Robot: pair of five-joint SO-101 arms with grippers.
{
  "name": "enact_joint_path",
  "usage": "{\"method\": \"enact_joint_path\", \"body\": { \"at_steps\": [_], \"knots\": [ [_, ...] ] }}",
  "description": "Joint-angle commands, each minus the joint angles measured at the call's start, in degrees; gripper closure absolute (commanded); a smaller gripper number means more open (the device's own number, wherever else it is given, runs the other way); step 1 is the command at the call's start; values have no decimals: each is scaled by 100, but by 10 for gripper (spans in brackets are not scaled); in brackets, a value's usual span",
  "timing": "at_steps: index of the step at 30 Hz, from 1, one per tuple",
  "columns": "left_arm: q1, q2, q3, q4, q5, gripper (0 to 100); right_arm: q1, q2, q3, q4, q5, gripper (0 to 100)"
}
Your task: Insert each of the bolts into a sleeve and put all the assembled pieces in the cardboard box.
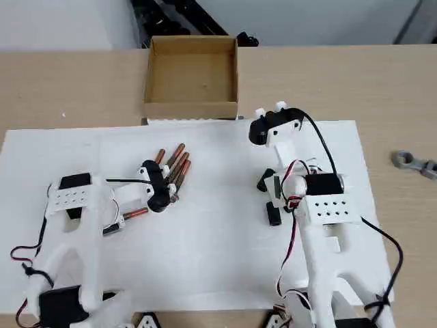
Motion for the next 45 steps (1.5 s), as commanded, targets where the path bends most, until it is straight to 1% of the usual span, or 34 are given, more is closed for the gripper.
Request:
{"method": "enact_joint_path", "body": {
  "at_steps": [1, 4, 9, 10, 11, 13, 14, 17, 18, 20, 21, 22, 23, 26, 29, 34, 40, 45],
  "knots": [
    [-26, -9, -462, 519, 273, 958, -40, -268, -26, 31, -44, 942],
    [-18, -18, -1138, 1187, 659, 912, -40, -268, -26, 40, -44, 942],
    [9, -18, -2343, 2374, 1459, 898, -40, -268, -26, 48, -44, 942],
    [9, -18, -2536, 2576, 1635, 893, -40, -268, -26, 48, -44, 942],
    [9, -18, -2712, 2734, 2013, 883, -40, -268, -26, 48, -44, 942],
    [53, 0, -3064, 2998, 3191, 866, -40, -259, -26, 48, -44, 942],
    [88, 26, -3178, 3068, 3921, 865, -40, -259, -26, 48, -44, 942],
    [79, 35, -3257, 3059, 6593, 863, -40, -215, -26, 57, -70, 942],
    [79, 53, -3178, 2963, 7473, 863, -48, -207, -26, 40, -79, 943],
    [105, 53, -2826, 2681, 8976, 863, -48, -215, -53, 57, -88, 957],
    [114, 70, -2598, 2505, 9538, 863, -48, -224, -53, 57, -88, 978],
    [114, 79, -2431, 2215, 9952, 863, -48, -224, -53, 66, -79, 992],
    [44, 79, -2308, 1969, 10154, 866, -31, -215, -44, 66, -62, 994],
    [-88, 97, -2211, 1618, 10048, 864, -22, -233, -44, 75, -62, 973],
    [-18, 97, -1965, 1459, 10251, 853, -48, -215, -114, 189, -53, 969],
    [-18, 105, -1877, 1670, 10479, 712, -40, -215, -141, 259, -44, 969],
    [-26, 141, -1657, 1512, 10567, 707, -40, -215, -141, 259, -44, 969],
    [-53, 765, -1446, 1090, 10593, 706, -40, -215, -141, 259, -44, 969]
  ]
}}
